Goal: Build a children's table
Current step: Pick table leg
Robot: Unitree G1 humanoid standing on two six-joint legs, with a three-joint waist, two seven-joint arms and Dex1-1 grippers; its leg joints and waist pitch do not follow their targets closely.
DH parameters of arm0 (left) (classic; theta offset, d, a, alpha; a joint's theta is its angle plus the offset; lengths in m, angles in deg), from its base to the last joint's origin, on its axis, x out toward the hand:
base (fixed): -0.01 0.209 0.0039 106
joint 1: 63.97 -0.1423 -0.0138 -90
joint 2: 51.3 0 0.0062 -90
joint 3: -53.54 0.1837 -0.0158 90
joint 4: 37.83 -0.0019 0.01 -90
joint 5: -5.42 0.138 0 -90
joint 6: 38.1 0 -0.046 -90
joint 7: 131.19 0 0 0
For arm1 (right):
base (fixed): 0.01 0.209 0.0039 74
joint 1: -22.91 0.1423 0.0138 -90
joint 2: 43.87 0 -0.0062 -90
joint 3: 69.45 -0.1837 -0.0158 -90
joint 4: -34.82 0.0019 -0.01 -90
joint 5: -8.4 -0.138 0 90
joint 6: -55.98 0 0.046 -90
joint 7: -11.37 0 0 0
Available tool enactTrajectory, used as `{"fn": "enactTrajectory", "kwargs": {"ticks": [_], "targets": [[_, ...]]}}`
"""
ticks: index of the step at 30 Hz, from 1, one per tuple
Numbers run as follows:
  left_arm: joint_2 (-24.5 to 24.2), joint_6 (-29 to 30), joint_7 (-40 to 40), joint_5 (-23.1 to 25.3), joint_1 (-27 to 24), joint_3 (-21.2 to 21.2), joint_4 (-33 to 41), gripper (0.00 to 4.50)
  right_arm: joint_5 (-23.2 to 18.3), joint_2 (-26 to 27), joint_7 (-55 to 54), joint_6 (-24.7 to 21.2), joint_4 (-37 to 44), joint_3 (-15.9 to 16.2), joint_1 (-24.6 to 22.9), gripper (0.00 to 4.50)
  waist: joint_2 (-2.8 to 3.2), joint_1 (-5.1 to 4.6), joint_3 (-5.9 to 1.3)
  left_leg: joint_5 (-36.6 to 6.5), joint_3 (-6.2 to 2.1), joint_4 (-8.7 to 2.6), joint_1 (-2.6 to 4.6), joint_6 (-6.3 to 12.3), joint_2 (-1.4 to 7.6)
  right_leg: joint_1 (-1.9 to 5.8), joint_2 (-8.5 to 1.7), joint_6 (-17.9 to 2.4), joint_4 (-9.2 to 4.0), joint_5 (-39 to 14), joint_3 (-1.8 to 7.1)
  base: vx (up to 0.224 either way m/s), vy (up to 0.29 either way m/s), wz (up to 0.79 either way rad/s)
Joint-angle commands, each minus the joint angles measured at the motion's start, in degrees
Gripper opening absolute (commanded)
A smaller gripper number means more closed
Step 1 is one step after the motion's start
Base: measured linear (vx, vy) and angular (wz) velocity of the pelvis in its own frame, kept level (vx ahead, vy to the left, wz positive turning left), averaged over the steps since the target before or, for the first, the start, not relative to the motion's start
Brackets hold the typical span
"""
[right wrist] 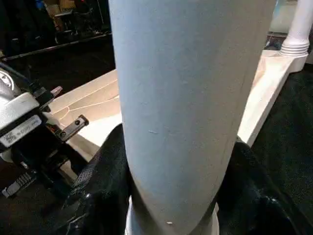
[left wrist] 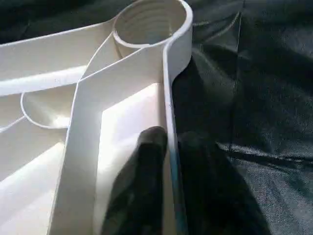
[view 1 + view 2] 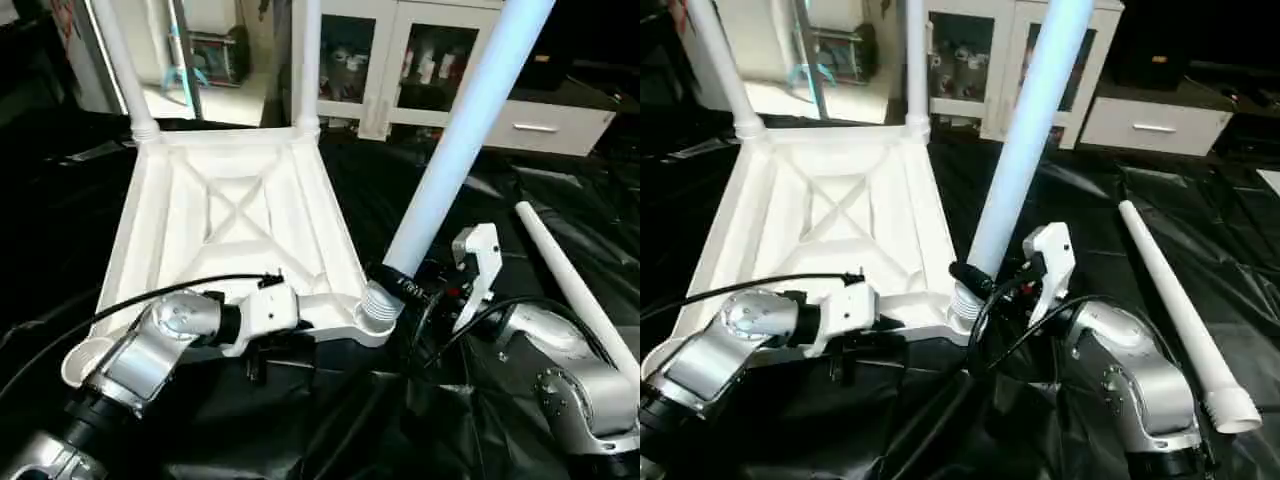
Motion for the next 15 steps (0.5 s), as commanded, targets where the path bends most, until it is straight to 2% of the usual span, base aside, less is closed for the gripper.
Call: {"fn": "enactTrajectory", "kwargs": {"ticks": [1, 2, 3, 4, 8, 15], "targets": [[0.5, 0.5, -0.1, -0.1, 0.4, -0.3, 0.4, 1.20, -0.7, -0.4, -0.3, -0.2, 1.6, -0.8, -0.3, 1.89, -0.17, -0.27, -2.98, -16.8, -2.26, -5.05, 1.58, -1.93, 4.72, 0.30, -5.96, -8.4, -5.75, -13.9, 3.32, 0.000, 0.000, 0.00], [1.0, 0.4, 0.0, 0.2, 0.7, 0.0, 0.3, 1.36, -0.7, -0.3, -0.5, -0.2, 1.9, -0.8, -0.6, 1.89, 0.39, -0.18, -3.06, -16.1, -2.25, -4.97, 1.57, -1.75, 4.73, 0.33, -5.95, -8.7, -5.59, -12.4, 3.32, 0.000, 0.000, 0.00], [1.0, 0.4, 0.0, 0.2, 0.7, 0.0, 0.3, 1.36, -0.7, -0.3, -0.5, -0.2, 1.9, -0.8, -0.6, 1.89, 0.20, -0.29, -3.02, -16.0, -2.17, -4.99, 1.55, -1.65, 4.73, 0.35, -5.86, -8.7, -5.69, -12.0, 3.31, 0.000, 0.000, 0.00], [1.6, -0.1, 0.2, 0.9, 1.1, 0.9, -0.8, 1.36, -0.8, -0.1, -0.8, -0.3, 2.5, -0.9, -1.1, 1.89, 0.35, -0.29, -3.08, -15.9, -2.21, -4.98, 1.52, -1.66, 4.76, 0.49, -5.85, -8.9, -5.63, -11.1, 3.30, 0.000, 0.000, 0.00], [2.7, 0.3, -0.4, 0.2, 2.0, 1.3, -1.8, 1.36, -0.9, -0.3, -0.8, -0.3, 2.7, -1.2, -1.4, 1.89, 0.22, -0.36, -3.21, -14.9, -2.25, -4.93, 1.38, -1.35, 4.76, 0.84, -5.83, -9.6, -5.32, -8.6, 3.18, 0.000, 0.000, 0.00], [3.3, -0.8, 0.0, 2.3, 3.5, 2.0, -4.1, 1.36, -1.0, -0.6, -0.8, -0.3, 2.8, -1.3, -1.5, 1.89, 0.20, -1.03, -2.97, -16.0, -2.21, -4.90, 1.47, -1.19, 4.72, 0.76, -5.84, -9.7, -5.67, -11.0, 3.25, 0.000, 0.000, 0.00]]}}
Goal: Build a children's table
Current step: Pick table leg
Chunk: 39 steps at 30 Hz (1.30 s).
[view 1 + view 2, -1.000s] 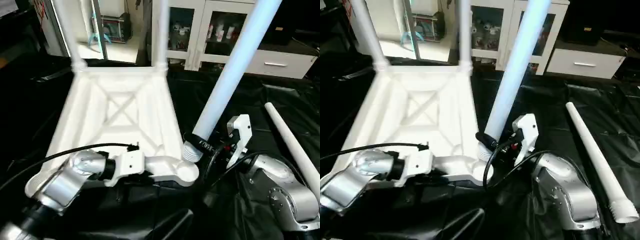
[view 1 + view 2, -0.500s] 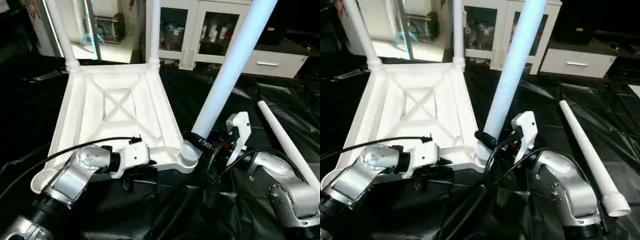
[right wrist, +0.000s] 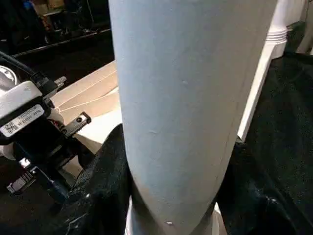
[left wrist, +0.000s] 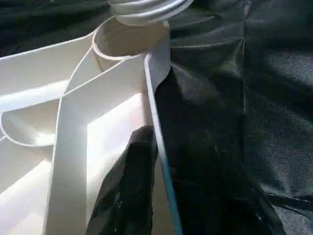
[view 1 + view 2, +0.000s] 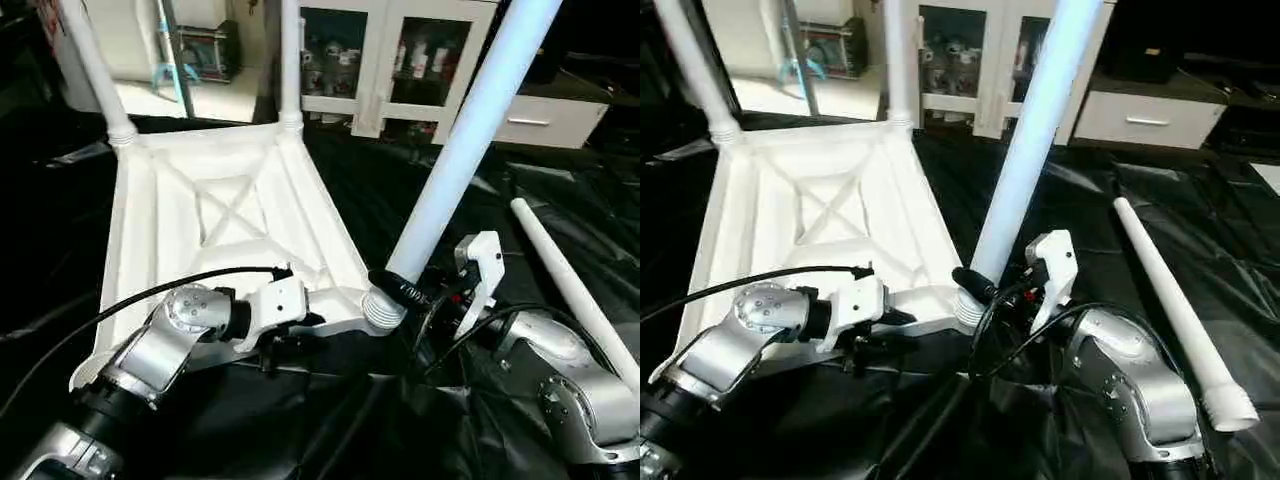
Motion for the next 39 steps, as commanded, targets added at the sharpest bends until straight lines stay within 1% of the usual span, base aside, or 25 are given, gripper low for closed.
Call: {"fn": "enactTrajectory", "kwargs": {"ticks": [1, 5, 6, 7, 8, 9, 10, 11, 12, 13, 15, 16, 17, 19, 21, 22, 24, 25, 26, 28, 29, 33, 38, 39], "targets": [[0.2, -0.4, 0.3, 1.8, 1.2, 1.0, -1.7, 1.36, -0.9, -0.6, -0.1, -0.2, 2.1, -1.0, 0.2, 1.89, 0.20, -0.14, -2.88, -17.0, -2.26, -4.93, 1.72, -1.52, 4.80, 0.66, -5.91, -9.5, -5.77, -12.6, 3.30, 0.000, 0.000, 0.00], [0.6, -0.2, 0.3, 1.6, 1.5, 0.6, -1.7, 1.36, -0.9, -0.5, -0.2, -0.2, 2.2, -0.9, 0.0, 1.89, 0.12, -0.13, -2.83, -18.0, -2.34, -5.04, 1.75, -2.00, 4.85, 0.62, -6.03, -9.2, -5.91, -14.6, 3.32, 0.000, 0.000, 0.00], [0.9, 1.1, -0.2, 0.3, 1.7, 0.0, -1.0, 1.54, -0.9, -0.5, -0.3, -0.3, 2.4, -0.9, -0.1, 1.89, 0.14, -0.15, -2.83, -18.1, -2.34, -5.07, 1.74, -2.15, 4.87, 0.59, -6.01, -9.1, -5.86, -14.6, 3.32, 0.000, 0.000, 0.00], [0.9, 2.5, -0.5, -0.6, 1.8, -0.5, -0.3, 1.54, -0.9, -0.5, -0.4, -0.4, 2.7, -0.9, -0.3, 1.89, 0.20, -0.13, -2.84, -18.2, -2.36, -5.07, 1.75, -2.20, 4.87, 0.55, -5.97, -9.2, -5.84, -14.3, 3.31, 0.000, 0.000, 0.00], [0.8, 3.0, -0.3, -0.6, 2.0, -0.7, 0.2, 1.64, -1.0, -0.5, -0.4, -0.5, 2.9, -0.8, -0.4, 1.89, 0.05, -0.19, -2.85, -17.9, -2.33, -5.08, 1.70, -2.09, 4.85, 0.60, -5.97, -9.3, -5.82, -13.9, 3.33, 0.000, 0.000, 0.00], [0.8, 3.0, -0.1, -0.5, 2.1, -0.7, 0.2, 1.82, -1.0, -0.6, -0.4, -0.5, 2.9, -0.8, -0.4, 1.89, 0.08, -0.16, -2.87, -17.7, -2.34, -5.06, 1.70, -2.03, 4.84, 0.62, -6.00, -9.3, -5.79, -13.8, 3.32, 0.000, 0.000, 0.00], [0.9, 2.9, 0.7, 0.2, 2.3, -0.7, 0.3, 1.82, -1.1, -0.6, -0.4, -0.5, 3.0, -0.9, -0.4, 1.89, 0.08, -0.14, -2.88, -17.5, -2.32, -5.02, 1.64, -1.90, 4.81, 0.65, -6.00, -9.3, -5.80, -13.5, 3.33, 0.000, 0.000, 0.00], [0.9, 2.6, 1.5, 0.9, 2.5, -0.6, 0.2, 1.91, -1.1, -0.7, -0.4, -0.6, 3.0, -0.9, -0.5, 1.89, 0.08, -0.14, -2.91, -16.9, -2.29, -4.97, 1.65, -1.66, 4.83, 0.65, -6.00, -9.4, -5.79, -13.0, 3.34, 0.000, 0.000, 0.00], [0.9, 2.6, 1.5, 0.9, 2.5, -0.6, 0.2, 1.91, -1.1, -0.7, -0.4, -0.6, 3.0, -0.9, -0.5, 1.89, 0.10, -0.14, -2.90, -16.9, -2.29, -4.99, 1.62, -1.60, 4.84, 0.67, -5.97, -9.4, -5.78, -12.7, 3.34, 0.000, 0.000, 0.00], [1.4, 3.0, 1.9, 1.3, 2.9, -0.5, 0.6, 1.91, -1.2, -0.7, -0.4, -0.7, 3.0, -1.1, -0.4, 1.89, -0.22, -0.19, -2.87, -16.6, -2.25, -5.00, 1.57, -1.39, 4.83, 0.73, -5.95, -9.4, -5.79, -12.6, 3.31, 0.000, 0.000, 0.00], [2.0, 3.9, 1.9, 1.1, 3.2, -0.5, 1.2, 1.91, -1.2, -0.8, -0.3, -0.9, 2.9, -1.2, -0.2, 1.89, -0.06, -0.07, -2.92, -16.1, -2.27, -4.90, 1.58, -1.25, 4.83, 0.73, -5.99, -9.5, -5.70, -12.4, 3.29, 0.000, 0.000, 0.00], [2.7, 4.9, 2.4, 0.6, 3.3, -0.9, 1.4, 1.91, -1.2, -0.8, -0.3, -0.9, 2.7, -1.1, -0.1, 1.89, -0.14, -0.14, -2.95, -15.4, -2.24, -4.91, 1.45, -1.11, 4.84, 0.86, -5.97, -9.7, -5.60, -11.4, 3.27, 0.000, 0.000, 0.00], [3.0, 5.3, 2.8, 0.7, 3.4, -0.9, 1.3, 1.91, -1.2, -0.8, -0.3, -0.9, 2.7, -1.1, 0.0, 1.89, -0.37, -0.20, -2.93, -15.2, -2.20, -4.90, 1.42, -1.00, 4.83, 0.88, -5.94, -9.8, -5.59, -11.1, 3.24, 0.000, 0.000, 0.00], [3.5, 6.8, 3.9, 0.9, 3.7, -1.0, 1.3, 1.91, -1.2, -0.7, -0.3, -0.9, 2.6, -1.1, 0.2, 1.89, -0.26, -0.12, -2.95, -14.7, -2.18, -4.81, 1.42, -0.77, 4.81, 0.89, -5.99, -10.0, -5.56, -10.8, 3.24, 0.000, 0.000, 0.00], [4.1, 8.1, 4.3, 0.4, 3.9, -1.4, 1.5, 1.91, -1.2, -0.8, -0.3, -1.0, 2.5, -1.1, 0.4, 1.89, -0.35, -0.12, -3.07, -13.3, -2.13, -4.69, 1.32, -0.24, 4.75, 1.03, -5.88, -10.1, -5.44, -9.0, 3.21, 0.000, 0.000, 0.00], [4.5, 9.0, 4.4, -0.1, 3.9, -1.7, 1.8, 1.91, -1.2, -0.8, -0.3, -1.0, 2.5, -1.1, 0.5, 1.89, -0.26, -0.13, -3.10, -12.8, -2.12, -4.65, 1.36, -0.07, 4.75, 1.02, -5.82, -10.3, -5.34, -8.1, 3.15, 0.000, 0.000, 0.00], [4.6, 10.2, 4.4, -0.3, 3.9, -1.6, 2.3, 1.91, -1.2, -0.9, -0.2, -1.0, 2.4, -1.1, 0.6, 1.89, -0.39, -0.18, -3.11, -12.3, -2.10, -4.63, 1.28, 0.27, 4.73, 1.12, -5.81, -10.5, -5.30, -7.3, 3.10, 0.000, 0.000, 0.00], [4.4, 10.4, 4.4, 0.1, 3.9, -1.3, 2.5, 1.91, -1.2, -0.9, -0.2, -1.0, 2.3, -1.1, 0.6, 1.89, -0.31, -0.13, -3.18, -11.9, -2.11, -4.58, 1.33, 0.42, 4.76, 1.16, -5.86, -10.6, -5.22, -6.7, 3.08, 0.000, 0.000, 0.00], [4.2, 10.8, 4.5, 0.7, 3.8, -0.9, 2.3, 1.91, -1.2, -1.0, -0.1, -1.0, 2.2, -1.1, 0.7, 1.89, -0.37, -0.15, -3.13, -11.8, -2.10, -4.58, 1.30, 0.54, 4.76, 1.14, -5.81, -10.6, -5.26, -6.6, 3.08, 0.000, 0.000, 0.00], [4.0, 11.7, 4.8, 1.5, 3.8, -0.6, 1.9, 1.91, -1.2, -0.9, -0.2, -1.1, 2.1, -1.2, 0.9, 1.89, -0.33, -0.19, -3.12, -11.8, -2.08, -4.59, 1.30, 0.63, 4.72, 1.16, -5.77, -10.6, -5.25, -6.8, 3.06, 0.000, 0.000, 0.00], [3.9, 12.2, 4.6, 1.5, 3.7, -0.5, 1.9, 1.91, -1.2, -0.9, -0.2, -1.2, 2.0, -1.2, 1.0, 1.89, -0.25, -0.17, -3.09, -12.1, -2.07, -4.60, 1.38, 0.55, 4.76, 1.10, -5.83, -10.6, -5.34, -7.2, 3.09, 0.000, 0.000, 0.00], [3.9, 15.4, 3.7, 0.0, 3.1, -0.7, 3.3, 1.91, -1.2, -0.9, -0.2, -1.1, 2.0, -1.2, 1.0, 1.89, -0.33, -0.19, -2.98, -13.2, -2.08, -4.69, 1.42, 0.11, 4.75, 1.07, -5.88, -10.5, -5.48, -9.0, 3.13, 0.000, 0.000, 0.00], [3.3, 17.5, 2.6, 0.1, 2.7, 0.1, 4.2, 1.91, -1.0, -0.8, -0.3, -1.0, 1.9, -1.0, 1.0, 1.89, -0.20, -0.14, -3.01, -12.8, -2.07, -4.67, 1.40, 0.17, 4.72, 1.04, -5.80, -10.4, -5.50, -8.5, 3.16, 0.000, 0.000, 0.00], [3.2, 17.7, 2.6, 0.1, 2.7, 0.2, 4.3, 1.75, -1.0, -0.8, -0.3, -1.0, 1.9, -0.9, 1.0, 1.89, -0.25, -0.15, -3.03, -12.7, -2.09, -4.70, 1.42, 0.19, 4.75, 1.04, -5.79, -10.4, -5.47, -8.4, 3.13, 0.000, 0.000, 0.00]]}}
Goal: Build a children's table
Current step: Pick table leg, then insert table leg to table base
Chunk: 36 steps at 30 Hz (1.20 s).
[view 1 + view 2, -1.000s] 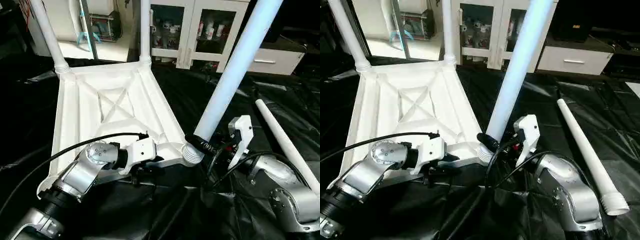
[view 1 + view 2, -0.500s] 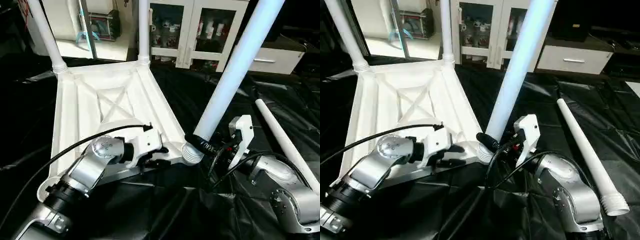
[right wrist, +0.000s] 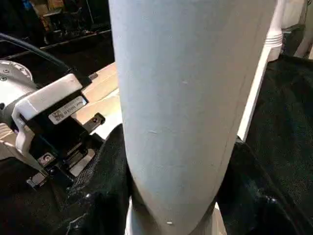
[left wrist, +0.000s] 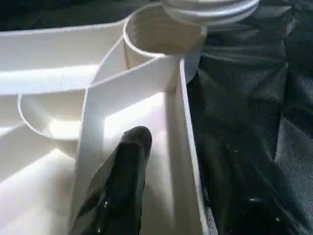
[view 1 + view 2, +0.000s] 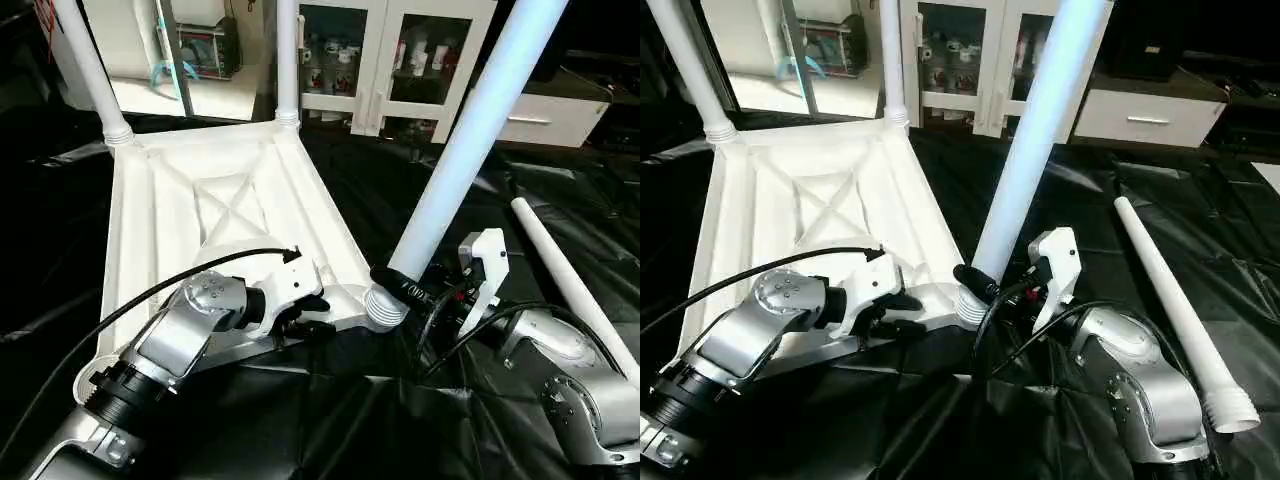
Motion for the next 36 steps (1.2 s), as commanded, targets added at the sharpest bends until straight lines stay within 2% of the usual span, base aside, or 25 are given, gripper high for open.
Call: {"fn": "enactTrajectory", "kwargs": {"ticks": [1, 9, 10, 12, 21, 27, 28, 32, 33, 34, 35, 36], "targets": [[-0.2, 1.0, -0.4, -0.1, -0.3, 1.0, 1.4, 1.64, -0.6, -0.3, -0.2, -0.4, 0.3, -0.6, 1.1, 1.89, -0.13, -0.10, -3.07, -12.7, -2.15, -4.71, 1.55, 0.01, 4.74, 1.08, -5.84, -10.4, -5.25, -8.5, 3.11, 0.000, 0.000, 0.00], [-0.4, 4.0, -1.7, 0.2, -1.0, 2.7, 2.7, 1.00, -0.5, -0.2, -0.2, -0.2, 0.0, -0.5, 1.4, 1.89, -0.08, -0.14, -3.04, -13.1, -2.14, -4.75, 1.55, -0.11, 4.74, 1.06, -5.80, -10.6, -5.24, -8.4, 3.12, 0.000, 0.000, 0.00], [-0.4, 4.2, -1.7, 0.3, -1.1, 2.7, 2.7, 0.79, -0.5, -0.2, -0.3, -0.2, 0.0, -0.5, 1.4, 1.89, -0.11, -0.13, -3.05, -13.1, -2.16, -4.74, 1.57, -0.12, 4.75, 1.09, -5.86, -10.6, -5.29, -8.6, 3.14, 0.000, 0.000, 0.00], [-0.3, 4.5, -1.5, 0.7, -1.2, 3.0, 2.6, 0.73, -0.5, -0.1, -0.3, -0.2, 0.0, -0.5, 1.5, 1.89, -0.12, -0.12, -3.02, -13.2, -2.17, -4.77, 1.54, -0.12, 4.75, 1.10, -5.86, -10.5, -5.32, -8.9, 3.14, 0.000, 0.000, 0.00], [1.1, 1.8, -0.6, 1.0, -0.8, 3.4, 1.4, 0.03, -0.5, 0.0, -0.4, -0.3, 0.0, -0.4, 1.6, 1.89, -0.10, 0.02, -2.96, -13.7, -2.14, -4.77, 1.67, -0.25, 4.80, 0.99, -5.88, -10.3, -5.49, -9.4, 3.19, 0.000, 0.000, 0.00], [0.6, 1.1, -1.6, 1.2, -1.3, 4.3, 1.4, 0.03, -0.5, 0.0, -0.4, -0.4, -0.3, -0.4, 1.9, 1.89, -0.10, 0.22, -2.85, -15.5, -2.25, -5.00, 1.82, -1.04, 4.89, 0.77, -5.93, -9.2, -5.82, -13.3, 3.24, 0.000, 0.000, 0.00], [0.2, 0.5, -1.6, 1.4, -1.6, 4.4, 1.4, 0.03, -0.4, 0.2, -0.5, -0.4, -0.7, -0.4, 2.2, 1.89, -0.38, 0.17, -2.85, -15.4, -2.26, -5.01, 1.78, -0.99, 4.89, 0.79, -5.93, -9.1, -5.83, -13.2, 3.22, 0.000, 0.000, 0.00], [-2.0, -1.2, -1.9, 1.8, -3.7, 3.8, 2.2, 0.03, 2.6, 1.1, -4.6, -1.3, -5.0, -0.1, 4.7, 1.89, -0.27, -0.20, -2.85, -14.6, -2.22, -5.01, 1.72, -1.37, 4.75, 0.74, -5.93, -9.4, -5.65, -12.8, 3.20, 0.000, 0.000, 0.00], [-2.5, -1.3, -2.1, 1.8, -3.9, 3.6, 2.3, 0.03, 2.6, 1.2, -4.8, -1.8, -5.5, -0.2, 5.0, 1.89, -0.66, -0.20, -2.90, -14.4, -2.12, -4.99, 1.77, -1.28, 4.73, 0.75, -5.87, -9.4, -5.68, -12.8, 3.17, 0.000, 0.000, 0.00], [-3.1, -1.9, -2.4, 1.9, -4.2, 3.5, 2.5, 0.03, 2.3, 1.1, -4.9, -2.5, -5.9, -0.3, 5.3, 1.89, -0.54, -0.14, -2.88, -14.0, -2.16, -4.96, 1.72, -1.20, 4.71, 0.78, -5.93, -9.4, -5.60, -12.6, 3.20, 0.000, 0.000, 0.00], [-3.8, -0.7, -2.5, 1.5, -4.5, 2.9, 3.1, 0.03, 1.2, 1.0, -4.1, -3.4, -6.5, -0.6, 5.8, 1.89, -0.78, -0.16, -2.97, -13.1, -2.09, -4.93, 1.61, -0.73, 4.73, 0.95, -5.89, -9.3, -5.43, -11.6, 3.17, 0.000, 0.000, 0.00], [-3.8, -0.7, -2.5, 1.5, -4.5, 2.9, 3.1, 0.03, 1.2, 1.0, -4.1, -3.4, -6.5, -0.6, 5.8, 1.89, -0.66, -0.15, -2.95, -12.8, -2.14, -4.96, 1.51, -0.57, 4.70, 0.99, -5.88, -9.4, -5.37, -11.3, 3.13, 0.000, 0.000, 0.00]]}}
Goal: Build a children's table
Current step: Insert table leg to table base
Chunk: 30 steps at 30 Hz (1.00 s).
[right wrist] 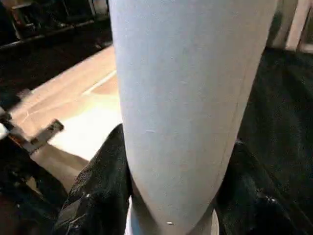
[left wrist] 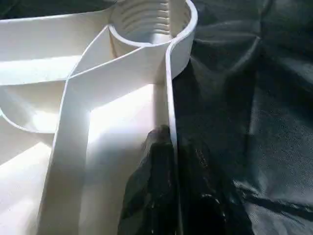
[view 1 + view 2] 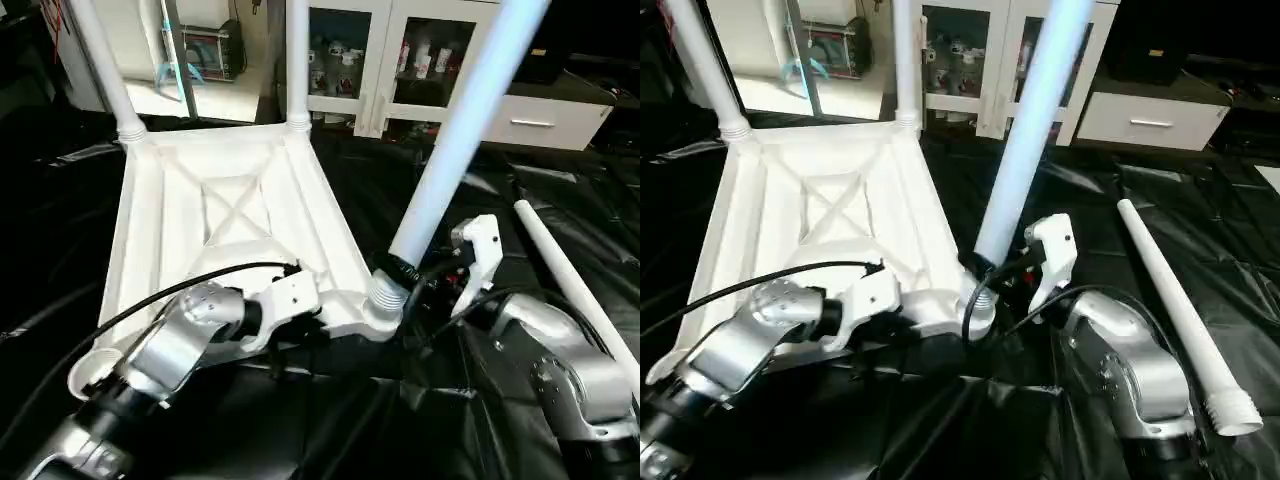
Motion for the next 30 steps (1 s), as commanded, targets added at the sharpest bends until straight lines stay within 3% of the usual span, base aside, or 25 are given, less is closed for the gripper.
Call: {"fn": "enactTrajectory", "kwargs": {"ticks": [1, 6, 11, 15, 25, 30], "targets": [[-1.2, 0.8, -1.3, 0.4, -1.4, 1.1, -0.7, 0.03, -1.3, -0.5, 0.8, -1.5, -0.6, -0.7, 1.2, 1.89, -0.51, -0.30, -2.95, -12.6, -2.09, -4.83, 1.47, -0.49, 4.70, 0.74, -5.82, -9.5, -5.22, -10.9, 3.11, 0.000, 0.000, 0.00], [-2.3, 0.9, -1.8, 0.1, -1.6, 0.9, 0.3, 0.03, -3.3, -2.5, 5.4, -3.8, -1.0, 0.7, 0.6, 1.89, -0.94, -0.31, -2.89, -11.6, -1.94, -4.71, 1.48, 0.45, 4.71, 0.80, -5.81, -9.6, -5.18, -9.9, 3.10, 0.000, 0.000, 0.00], [-2.3, 0.8, -2.2, -0.2, -1.6, 1.1, 0.9, 0.03, -3.1, -3.2, 7.0, -4.5, -0.9, 1.3, 0.2, 1.89, -1.19, -0.49, -2.75, -14.6, -2.08, -5.03, 1.69, -1.12, 4.89, 0.54, -5.92, -9.0, -5.56, -13.7, 3.16, 0.000, 0.000, 0.00], [-2.2, 0.9, -2.2, -0.3, -1.5, 1.2, 0.9, 0.03, -3.1, -2.9, 7.0, -4.5, -1.6, 1.2, 0.6, 1.89, -1.38, -0.55, -2.78, -15.0, -2.08, -5.01, 1.76, -1.58, 4.88, 0.48, -5.97, -9.0, -5.57, -13.8, 3.21, 0.000, 0.000, 0.00], [-1.9, 0.5, -1.8, 0.1, -1.2, 1.6, 0.4, 0.03, -1.3, -0.6, 7.9, -1.3, -8.3, 2.7, 3.3, 1.89, -1.52, -0.56, -2.82, -13.7, -1.95, -4.95, 1.72, -1.24, 4.86, 0.54, -5.88, -9.9, -5.32, -11.5, 3.15, 0.000, 0.000, 0.00], [-2.0, 0.8, -2.1, 0.0, -1.3, 1.7, 0.7, 0.03, 0.4, -0.7, 9.6, -0.4, -10.9, 4.7, 4.0, 1.89, -1.64, -0.77, -2.66, -15.9, -2.12, -5.05, 1.74, -1.95, 4.85, 0.44, -6.08, -9.4, -5.66, -15.8, 3.18, 0.000, 0.000, 0.00]]}}
